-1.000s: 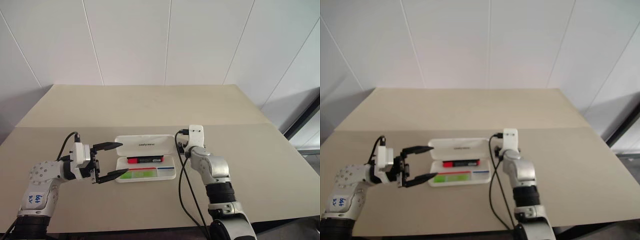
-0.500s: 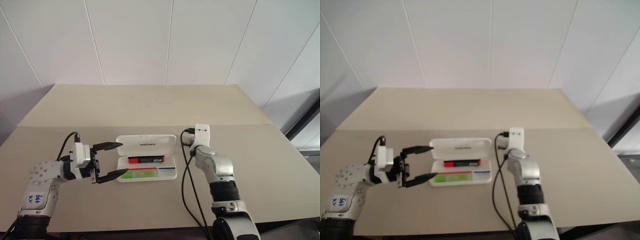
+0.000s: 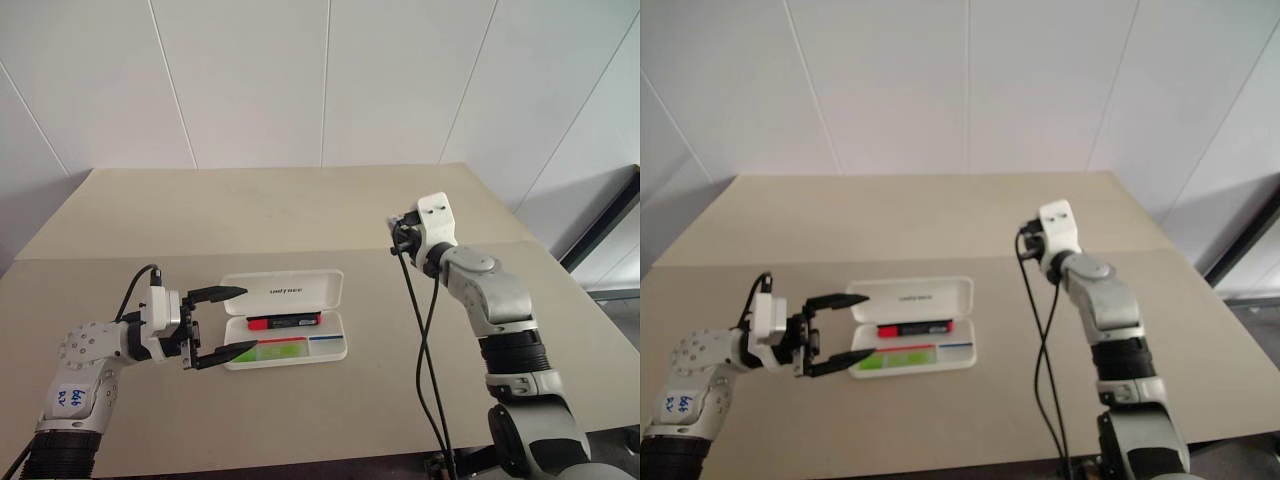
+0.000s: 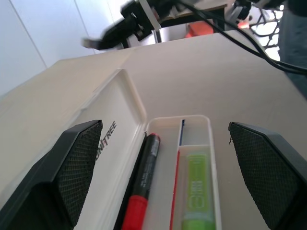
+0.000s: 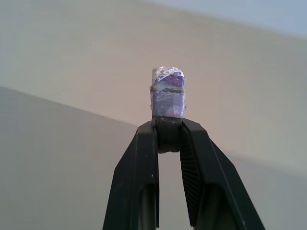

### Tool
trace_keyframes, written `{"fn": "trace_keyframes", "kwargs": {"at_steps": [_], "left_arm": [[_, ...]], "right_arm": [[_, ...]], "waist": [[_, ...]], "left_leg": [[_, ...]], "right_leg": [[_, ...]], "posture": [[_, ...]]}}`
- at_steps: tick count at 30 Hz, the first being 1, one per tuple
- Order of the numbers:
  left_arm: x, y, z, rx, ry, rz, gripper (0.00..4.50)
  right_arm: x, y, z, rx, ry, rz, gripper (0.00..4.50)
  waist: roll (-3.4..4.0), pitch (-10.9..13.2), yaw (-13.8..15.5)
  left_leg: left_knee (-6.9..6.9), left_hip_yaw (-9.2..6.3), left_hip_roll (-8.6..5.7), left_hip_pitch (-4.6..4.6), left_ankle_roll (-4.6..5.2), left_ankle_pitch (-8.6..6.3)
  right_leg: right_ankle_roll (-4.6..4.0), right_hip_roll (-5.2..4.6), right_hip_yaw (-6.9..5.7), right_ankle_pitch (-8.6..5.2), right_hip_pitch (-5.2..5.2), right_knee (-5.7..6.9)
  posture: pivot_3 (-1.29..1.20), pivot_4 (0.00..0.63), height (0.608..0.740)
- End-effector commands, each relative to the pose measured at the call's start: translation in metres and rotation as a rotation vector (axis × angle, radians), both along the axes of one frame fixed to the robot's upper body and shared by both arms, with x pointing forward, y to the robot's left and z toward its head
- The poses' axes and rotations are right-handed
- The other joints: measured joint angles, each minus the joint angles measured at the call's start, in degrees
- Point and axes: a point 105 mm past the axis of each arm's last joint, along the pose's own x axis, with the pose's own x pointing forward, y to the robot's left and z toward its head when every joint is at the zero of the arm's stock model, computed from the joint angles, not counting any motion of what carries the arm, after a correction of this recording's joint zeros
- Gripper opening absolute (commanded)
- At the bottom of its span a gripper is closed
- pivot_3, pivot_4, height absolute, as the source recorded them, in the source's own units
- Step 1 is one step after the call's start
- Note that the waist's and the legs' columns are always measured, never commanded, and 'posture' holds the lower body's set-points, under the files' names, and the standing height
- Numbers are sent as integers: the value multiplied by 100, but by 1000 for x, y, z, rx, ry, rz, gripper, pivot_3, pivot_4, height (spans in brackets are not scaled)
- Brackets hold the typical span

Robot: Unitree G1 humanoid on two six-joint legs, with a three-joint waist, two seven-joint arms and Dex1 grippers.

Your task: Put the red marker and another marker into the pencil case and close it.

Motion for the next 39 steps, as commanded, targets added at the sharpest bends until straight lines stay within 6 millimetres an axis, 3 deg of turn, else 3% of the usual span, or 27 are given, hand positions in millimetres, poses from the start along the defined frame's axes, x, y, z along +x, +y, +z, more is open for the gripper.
{"fn": "trace_keyframes", "kwargs": {"at_steps": [1, 7, 11, 15, 21, 29, 39], "left_arm": [[-7, 1, 7, -21, -24, -25, 4500], [-8, 11, 9, -51, -25, 8, 4500], [-12, 20, 6, -41, -17, 16, 4500], [-13, 28, 1, -16, -9, 36, 4500], [-15, 32, 4, -49, -9, 45, 4500], [-22, 33, 4, -45, -1, 37, 4500], [-30, 36, 0, -4, 20, 9, 4500]], "right_arm": [[-33, 27, 25, -12, -32, 266, 1060], [-95, 51, 27, -135, 20, 691, 1060], [-119, 58, 1, -272, 114, 845, 1060], [-118, 61, -40, -455, 175, 881, 1060], [-123, 72, -65, -506, 211, 991, 1060], [-104, 82, -74, -529, 205, 1008, 1060], [-77, 73, -85, -575, 228, 941, 1060]], "waist": [[0, 0, 2], [0, 0, 48], [0, 0, 55], [-3, -1, 88], [-3, -1, 122], [-3, -1, 120], [-3, -1, 115]], "left_leg": [[1, 0, 0, 0, 0, 0], [4, -3, 0, 0, 0, 0], [5, -3, 1, 3, 0, 0], [10, -1, 1, 6, 0, 0], [15, 2, 1, 5, 0, 0], [22, 1, 1, 8, 0, 0], [27, 0, 1, 8, 0, 0]], "right_leg": [[0, 0, 0, 0, 1, 0], [0, 0, -2, 0, 3, 0], [-2, 0, -3, -1, 4, 1], [-5, -1, -3, -3, 5, 1], [-6, -1, -3, -3, 3, 6], [-7, -1, -3, -3, 3, 18], [-8, -1, -6, -4, 4, 20]], "posture": [[0, 150, 740], [0, 150, 740], [0, 150, 740], [0, 150, 740], [0, 150, 740], [0, 150, 740], [0, 150, 740]]}}
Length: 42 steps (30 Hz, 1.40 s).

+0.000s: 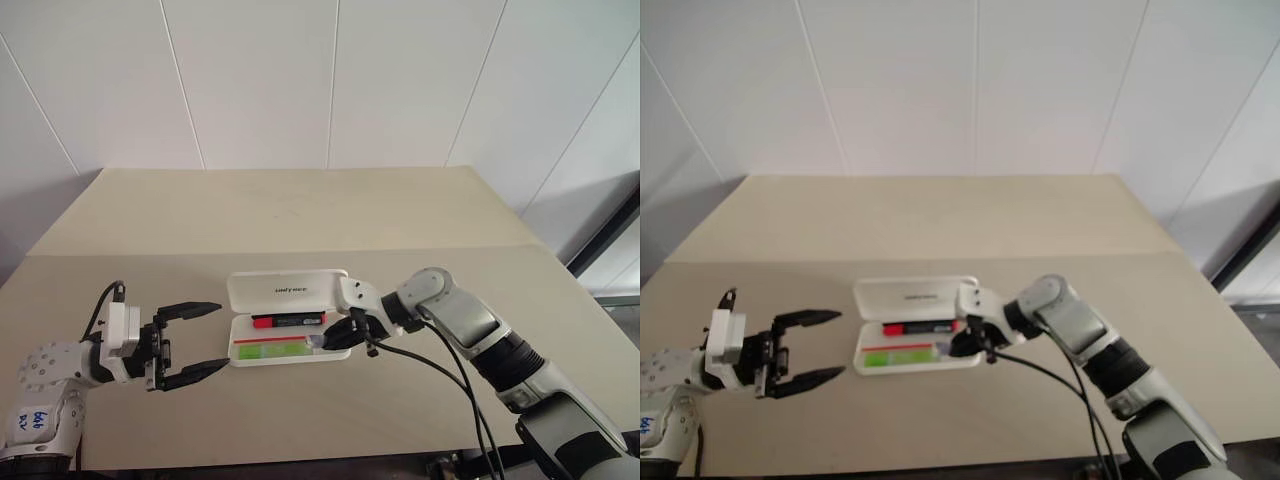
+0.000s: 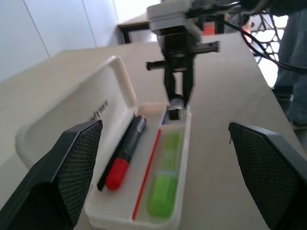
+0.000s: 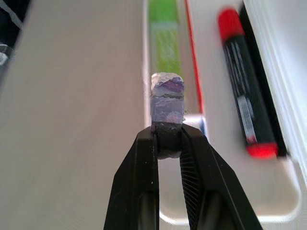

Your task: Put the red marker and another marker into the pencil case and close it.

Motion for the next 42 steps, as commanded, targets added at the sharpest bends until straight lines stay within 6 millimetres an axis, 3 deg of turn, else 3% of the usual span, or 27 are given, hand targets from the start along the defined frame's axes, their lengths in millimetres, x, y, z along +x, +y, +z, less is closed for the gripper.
{"fn": "trace_keyframes", "kwargs": {"at_steps": [1, 11, 21, 30, 34, 38, 42], "left_arm": [[-6, 5, 11, 3, -40, -4, 4500], [-3, 11, 13, 14, -45, 13, 4500], [1, 12, 16, 16, -62, 29, 4500], [20, 10, 29, -6, -162, 106, 4500], [29, 9, 37, -33, -192, 133, 4500], [38, 9, 37, -2, -189, 162, 4500], [53, 13, 34, 74, -160, 208, 4500]], "right_arm": [[3, 0, 12, 1, -50, 27, 1060], [10, -6, 9, -22, -59, 11, 1060], [7, -7, 25, -9, -83, 20, 4429], [-15, -18, 58, 111, -92, 17, 4479], [-27, -24, 77, 267, -88, 6, 4479], [-45, -32, 107, 509, -128, 75, 4479], [-47, -53, 110, 563, -123, 23, 4479]], "waist": [[0, 0, -4], [0, 0, -4], [0, 0, -4], [0, 0, 37], [0, 0, 79], [0, 0, 97], [-1, 0, 151]], "left_leg": [[0, 1, 0, 0, 0, 0], [8, 1, 0, 1, 0, 0], [14, 0, 0, 1, 0, 0], [18, -3, 0, 0, 0, 0], [18, -2, 0, 0, -1, -1], [22, -3, 0, 1, -1, -1], [26, -4, 0, 2, -1, -1]], "right_leg": [[0, 0, 0, 0, 0, 0], [0, 0, 0, 0, 1, 6], [1, 0, 0, 1, 3, 11], [1, 0, -1, 1, 5, 12], [2, 0, -1, 1, 7, 9], [6, 2, -1, 3, 9, 11], [8, 2, -2, 4, 14, 10]], "posture": [[0, 150, 740], [0, 150, 740], [0, 150, 740], [0, 150, 740], [0, 150, 740], [0, 150, 740], [0, 150, 740]]}}
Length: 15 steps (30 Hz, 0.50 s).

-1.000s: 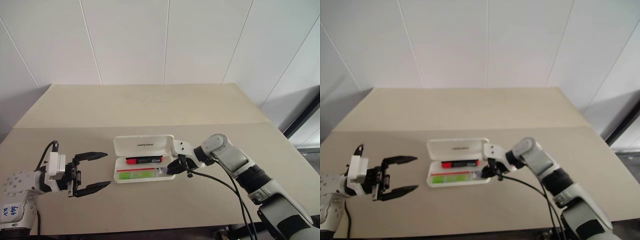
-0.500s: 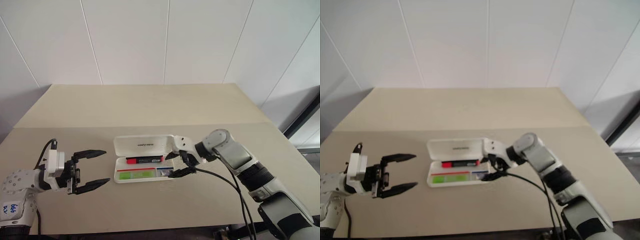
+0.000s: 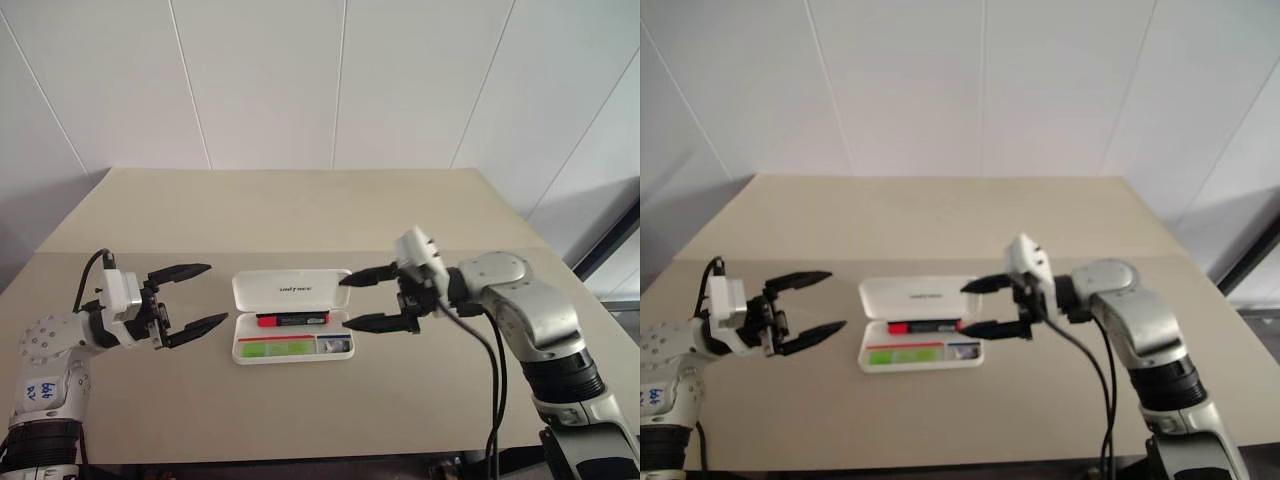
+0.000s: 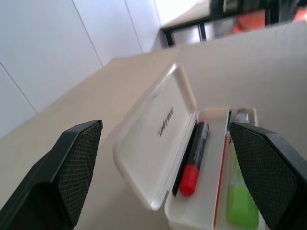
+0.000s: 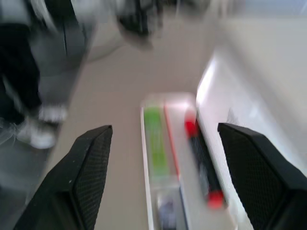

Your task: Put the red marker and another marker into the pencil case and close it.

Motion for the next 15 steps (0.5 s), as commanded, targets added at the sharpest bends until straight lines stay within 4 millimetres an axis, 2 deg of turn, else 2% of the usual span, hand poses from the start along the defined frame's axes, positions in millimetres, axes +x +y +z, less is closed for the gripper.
{"fn": "trace_keyframes", "kwargs": {"at_steps": [1, 3, 6, 10, 12, 15], "left_arm": [[12, 5, 10, 41, -29, 48, 4500], [21, 6, 15, 36, -54, 55, 4500], [38, 9, 18, 28, -47, 91, 3871], [54, 4, 32, -16, -57, 71, 2541], [61, 3, 47, -67, -79, 73, 1909], [73, 6, 51, -94, -55, 103, 916]], "right_arm": [[-1, -18, 6, 33, -35, -59, 4479], [3, -25, 0, 16, -31, -100, 4479], [7, -29, -1, 29, -28, -143, 4500], [8, -31, -3, 40, -31, -168, 4500], [8, -33, -4, 42, -30, -180, 4500], [7, -35, -6, 45, -27, -196, 4500]], "waist": [[0, 0, 20], [0, 0, 34], [0, 0, 30], [0, 0, 9], [-1, 0, 17], [-1, 0, 23]], "left_leg": [[2, 0, 0, 0, 0, 0], [10, 0, -1, -2, 0, 0], [21, 1, -2, -4, 0, 0], [28, 2, -2, -4, 0, 0], [27, 2, -1, -5, 0, 0], [26, -4, -1, -11, 0, 0]], "right_leg": [[0, 0, 0, 0, 2, -1], [2, -1, 0, 1, 4, -2], [6, -1, 1, 4, 5, -1], [14, 0, 1, 9, 8, -1], [15, 2, 1, 9, 7, -1], [16, 4, 1, 9, 5, -1]], "posture": [[0, 150, 740], [0, 150, 740], [0, 150, 740], [0, 150, 740], [0, 150, 740], [0, 150, 740]]}}
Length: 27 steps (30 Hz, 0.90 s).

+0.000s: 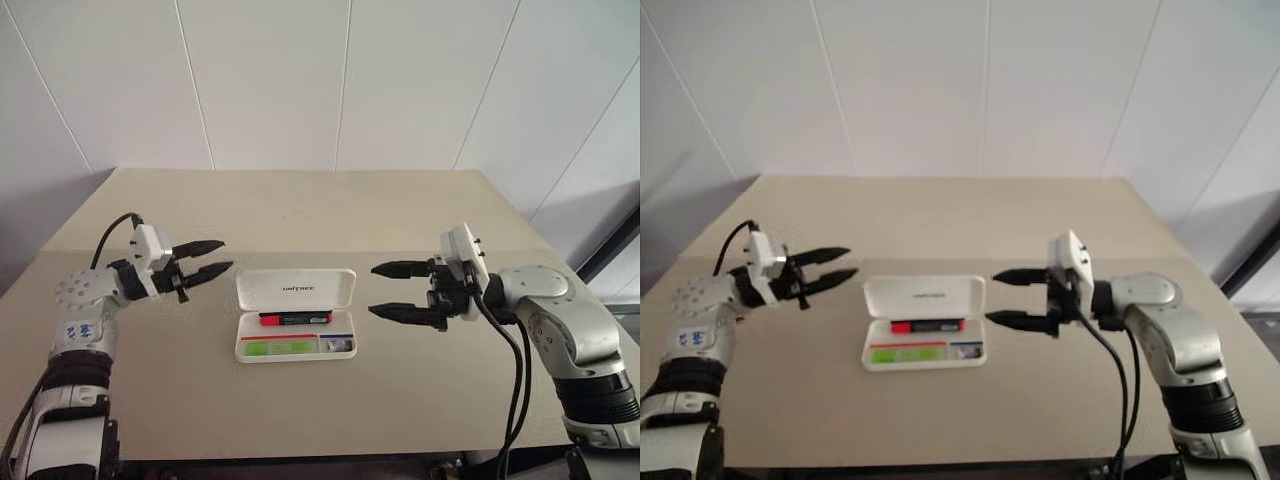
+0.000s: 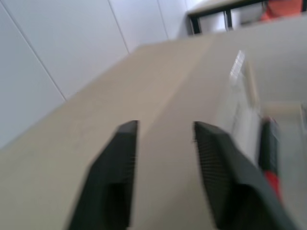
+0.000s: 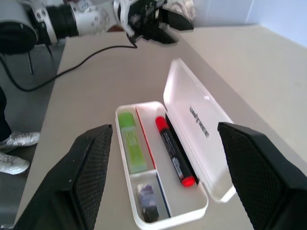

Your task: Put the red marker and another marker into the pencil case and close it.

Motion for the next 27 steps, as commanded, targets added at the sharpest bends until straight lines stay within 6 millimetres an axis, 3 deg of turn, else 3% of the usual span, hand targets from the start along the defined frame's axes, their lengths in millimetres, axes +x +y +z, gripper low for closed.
{"fn": "trace_keyframes", "kwargs": {"at_steps": [1, 3, 11, 17, 27], "left_arm": [[8, 6, 11, -14, -14, 33, 559], [16, 5, 5, -12, 43, 43, 35], [26, -10, -31, 64, 220, 11, 35], [16, -26, -45, 87, 331, -144, 35], [-8, -29, -50, 199, 364, -324, 35]], "right_arm": [[-5, -4, 12, 12, -64, -13, 4500], [-5, -7, 12, 10, -66, -20, 4500], [-3, -23, 10, 10, -59, -62, 4500], [-3, -28, 10, 3, -61, -84, 4500], [-7, -36, 10, 46, -31, -73, 4500]], "waist": [[0, 0, -8], [0, 0, -10], [0, 0, 13], [0, 0, 2], [0, 0, 6]], "left_leg": [[0, 1, 0, 0, 0, 0], [1, 3, 0, 1, 0, 0], [2, 2, 0, -3, 0, 0], [3, 2, 0, -2, 0, 0], [3, 0, 0, -2, 0, 0]], "right_leg": [[0, 0, 0, 0, 0, -1], [1, 0, 1, 0, 0, -1], [1, 0, 1, 0, 0, -2], [2, 1, 1, 1, 0, 0], [1, 1, 1, 0, 0, 0]], "posture": [[0, 150, 740], [0, 150, 740], [0, 150, 740], [0, 150, 740], [0, 150, 740]]}}
